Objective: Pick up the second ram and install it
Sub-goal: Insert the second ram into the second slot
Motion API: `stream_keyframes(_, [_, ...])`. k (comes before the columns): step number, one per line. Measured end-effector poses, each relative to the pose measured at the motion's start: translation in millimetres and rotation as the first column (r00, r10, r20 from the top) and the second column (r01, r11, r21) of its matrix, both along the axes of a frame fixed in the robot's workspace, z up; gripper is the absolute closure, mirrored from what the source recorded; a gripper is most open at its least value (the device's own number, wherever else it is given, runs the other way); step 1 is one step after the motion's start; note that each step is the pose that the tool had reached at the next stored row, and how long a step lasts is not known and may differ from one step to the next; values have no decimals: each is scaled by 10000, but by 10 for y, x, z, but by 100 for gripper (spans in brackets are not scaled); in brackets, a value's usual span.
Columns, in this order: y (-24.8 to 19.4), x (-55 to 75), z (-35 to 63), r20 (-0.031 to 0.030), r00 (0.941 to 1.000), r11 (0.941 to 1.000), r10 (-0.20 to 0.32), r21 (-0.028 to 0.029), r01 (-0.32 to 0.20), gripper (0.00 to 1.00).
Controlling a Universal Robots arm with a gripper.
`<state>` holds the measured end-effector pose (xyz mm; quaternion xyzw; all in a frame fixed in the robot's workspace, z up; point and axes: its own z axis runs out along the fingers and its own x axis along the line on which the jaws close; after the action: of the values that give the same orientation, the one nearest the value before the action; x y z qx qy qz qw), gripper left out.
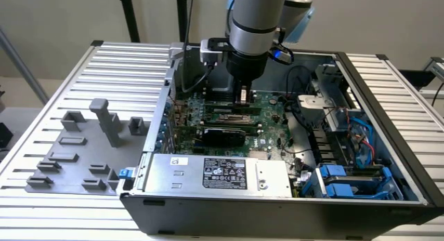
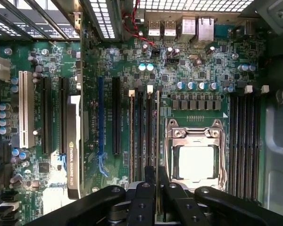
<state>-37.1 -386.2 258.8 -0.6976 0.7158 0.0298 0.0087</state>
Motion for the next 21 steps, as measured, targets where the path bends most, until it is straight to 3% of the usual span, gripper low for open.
stream_keyframes(15, [0,0,-272,1,10000,10000,1,2,-1,86])
stream_keyframes(21, [0,0,-280,0,10000,10000,1,1,-1,86])
